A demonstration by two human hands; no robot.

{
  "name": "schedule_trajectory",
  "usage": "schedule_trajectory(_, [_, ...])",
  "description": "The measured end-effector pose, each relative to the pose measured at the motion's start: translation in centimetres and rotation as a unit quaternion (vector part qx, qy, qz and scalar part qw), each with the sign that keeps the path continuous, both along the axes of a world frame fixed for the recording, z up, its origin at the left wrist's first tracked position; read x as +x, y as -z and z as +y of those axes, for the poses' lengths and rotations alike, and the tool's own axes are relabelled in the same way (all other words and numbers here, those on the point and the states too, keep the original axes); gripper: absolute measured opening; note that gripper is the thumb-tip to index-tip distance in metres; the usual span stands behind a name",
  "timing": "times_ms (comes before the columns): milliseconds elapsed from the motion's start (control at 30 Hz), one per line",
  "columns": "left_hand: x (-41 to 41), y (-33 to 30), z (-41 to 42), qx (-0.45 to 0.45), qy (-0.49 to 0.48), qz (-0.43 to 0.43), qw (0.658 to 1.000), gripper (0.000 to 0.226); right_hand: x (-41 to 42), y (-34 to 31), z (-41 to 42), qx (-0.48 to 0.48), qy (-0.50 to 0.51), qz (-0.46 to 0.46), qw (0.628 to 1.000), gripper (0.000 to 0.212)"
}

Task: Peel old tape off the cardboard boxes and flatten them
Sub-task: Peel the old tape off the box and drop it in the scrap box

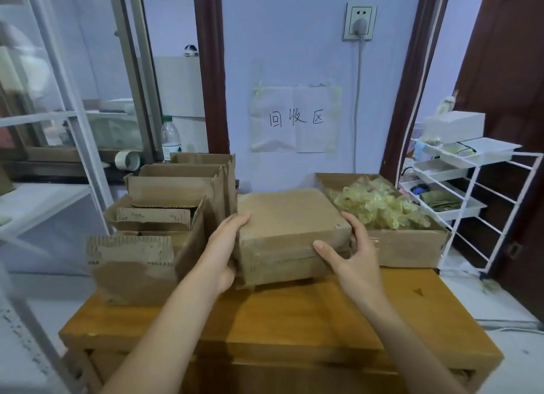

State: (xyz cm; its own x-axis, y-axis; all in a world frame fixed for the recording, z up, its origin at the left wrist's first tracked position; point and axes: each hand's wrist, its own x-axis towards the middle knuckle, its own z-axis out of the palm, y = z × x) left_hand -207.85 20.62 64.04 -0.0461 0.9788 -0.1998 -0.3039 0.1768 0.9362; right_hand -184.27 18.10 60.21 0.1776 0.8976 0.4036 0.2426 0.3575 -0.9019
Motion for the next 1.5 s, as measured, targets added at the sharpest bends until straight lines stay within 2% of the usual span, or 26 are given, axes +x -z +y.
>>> schedule_trajectory(133, [-0.8,1.9,0.3,-0.032,0.019,0.062,0.997,0.049,-0.2,2.2,0.5,-0.028,0.028,0.046,0.998,0.071])
schedule_trajectory(267, [-1.3,3.0,0.5,-0.022,0.038,0.07,0.997,0.057,-1.0,3.8,0.6,-0.025,0.056,0.076,0.995,0.066])
schedule_trajectory(367, [-0.8,4.0,-0.2,0.002,0.01,0.09,0.996,0.046,-0.9,4.3,1.0,-0.024,0.064,0.093,0.993,0.066])
schedule_trajectory(467, [-0.5,6.6,-0.6,0.087,-0.022,0.18,0.98,0.074,-0.8,4.4,1.2,-0.016,0.068,0.099,0.993,0.062])
schedule_trajectory(533, [-0.3,7.1,-0.8,0.133,-0.008,0.209,0.969,0.076,-0.8,4.5,1.1,-0.009,0.075,0.101,0.992,0.057])
schedule_trajectory(767, [-0.7,7.8,-0.9,0.162,0.012,0.197,0.967,0.074,-0.9,5.0,0.9,0.018,0.184,0.099,0.978,0.067])
schedule_trajectory(933, [-0.8,7.8,-1.2,0.175,-0.021,0.175,0.969,0.067,-1.2,5.1,0.6,0.083,0.202,-0.004,0.976,0.048])
schedule_trajectory(1000, [-0.7,7.8,-1.3,0.173,-0.042,0.174,0.968,0.065,-1.3,5.4,0.6,0.098,0.181,-0.065,0.976,0.054])
schedule_trajectory(1067, [-0.6,7.9,-1.4,0.177,-0.06,0.174,0.967,0.064,-1.4,5.5,0.7,0.081,0.155,-0.138,0.975,0.07])
schedule_trajectory(1133, [-0.5,7.7,-1.6,0.188,-0.073,0.179,0.963,0.064,-1.7,5.6,0.8,0.072,0.155,-0.223,0.96,0.079])
schedule_trajectory(1200, [-0.5,7.7,-1.7,0.198,-0.074,0.185,0.96,0.062,-1.9,5.7,1.0,0.094,0.183,-0.29,0.935,0.077])
schedule_trajectory(1300, [-0.6,7.9,-1.6,0.209,-0.066,0.199,0.955,0.067,-2.2,5.8,0.9,0.13,0.176,-0.334,0.917,0.076])
schedule_trajectory(1400, [-0.7,8.0,-1.5,0.226,-0.047,0.221,0.948,0.076,-2.6,5.8,0.3,0.146,0.114,-0.337,0.923,0.074])
schedule_trajectory(1500, [-0.8,8.1,-1.3,0.244,-0.028,0.264,0.933,0.075,-3.2,5.7,-0.2,0.136,0.083,-0.363,0.918,0.08])
